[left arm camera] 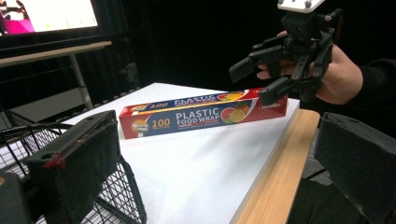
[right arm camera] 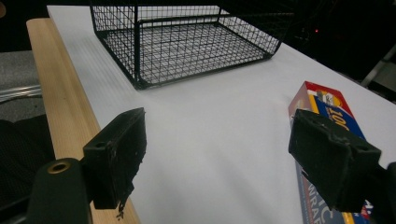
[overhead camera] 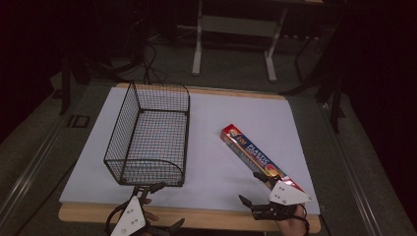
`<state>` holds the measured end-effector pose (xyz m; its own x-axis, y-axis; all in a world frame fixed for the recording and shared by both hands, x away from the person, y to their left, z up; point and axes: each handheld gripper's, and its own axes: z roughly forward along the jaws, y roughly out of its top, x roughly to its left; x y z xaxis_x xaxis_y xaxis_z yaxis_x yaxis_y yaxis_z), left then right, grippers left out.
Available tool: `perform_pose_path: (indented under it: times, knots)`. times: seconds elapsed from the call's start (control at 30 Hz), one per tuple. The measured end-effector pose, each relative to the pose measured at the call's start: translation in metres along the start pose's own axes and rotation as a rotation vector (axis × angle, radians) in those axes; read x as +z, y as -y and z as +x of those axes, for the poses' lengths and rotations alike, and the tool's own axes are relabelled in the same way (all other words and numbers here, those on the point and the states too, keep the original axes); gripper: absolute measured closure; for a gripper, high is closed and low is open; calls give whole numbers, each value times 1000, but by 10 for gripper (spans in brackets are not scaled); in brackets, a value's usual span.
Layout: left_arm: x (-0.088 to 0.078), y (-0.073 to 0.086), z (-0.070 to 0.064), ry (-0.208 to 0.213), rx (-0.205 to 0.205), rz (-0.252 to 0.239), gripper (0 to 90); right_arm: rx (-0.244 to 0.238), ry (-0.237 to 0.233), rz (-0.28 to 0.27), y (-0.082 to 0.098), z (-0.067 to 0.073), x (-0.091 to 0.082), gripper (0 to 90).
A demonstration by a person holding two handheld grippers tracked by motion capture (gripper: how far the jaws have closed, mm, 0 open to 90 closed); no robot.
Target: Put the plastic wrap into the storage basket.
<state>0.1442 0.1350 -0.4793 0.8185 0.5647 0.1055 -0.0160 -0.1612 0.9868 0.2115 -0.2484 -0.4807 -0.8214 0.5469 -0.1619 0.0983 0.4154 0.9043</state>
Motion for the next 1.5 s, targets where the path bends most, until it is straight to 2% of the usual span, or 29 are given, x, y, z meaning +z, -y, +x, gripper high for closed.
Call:
perform_pose_path:
  times: [0.17, 0.3, 0.47, 0.6, 0.77, 0.83, 0.93, 0.97, 1.2, 1.33, 1.4, 1.43, 1.5]
  knots:
    - [0, 0, 0, -2, -2, 1, 9, -33, -1, -11, -4, 2, -3, 219]
    - [0, 0, 0, -1, -3, -1, 9, -27, -18, -9, -5, 2, -3, 204]
    - [1, 0, -1, 5, 3, 1, 9, 0, -61, 69, -9, 1, -1, 171]
    - [1, 0, 0, 6, -1, -1, 9, -4, -34, 58, -13, -1, -4, 131]
    - [1, -1, -1, 5, 1, -3, 9, 4, 4, 62, -18, -13, -9, 115]
    - [1, -1, -1, 5, -1, -5, 9, 4, 36, 78, -19, -19, -10, 114]
    - [1, -1, 0, 6, -6, -6, 9, 17, 58, 110, -20, -30, -12, 115]
    - [1, -1, 0, 5, -10, -9, 9, 27, 49, 126, -21, -34, -13, 115]
    - [2, 0, 0, 6, -10, -5, 9, 30, 91, 133, -26, -51, -17, 107]
    - [2, 0, -1, 11, -12, -3, 9, 9, 163, 175, -26, -58, -15, 106]
    - [2, 0, 0, 12, -19, -9, 9, 21, 155, 182, -26, -63, -13, 106]
    - [1, 0, 0, 12, -22, -12, 9, 56, 147, 196, -25, -69, -10, 98]
    - [1, 0, 1, 12, -25, -11, 9, 70, 148, 200, -25, -72, -9, 98]
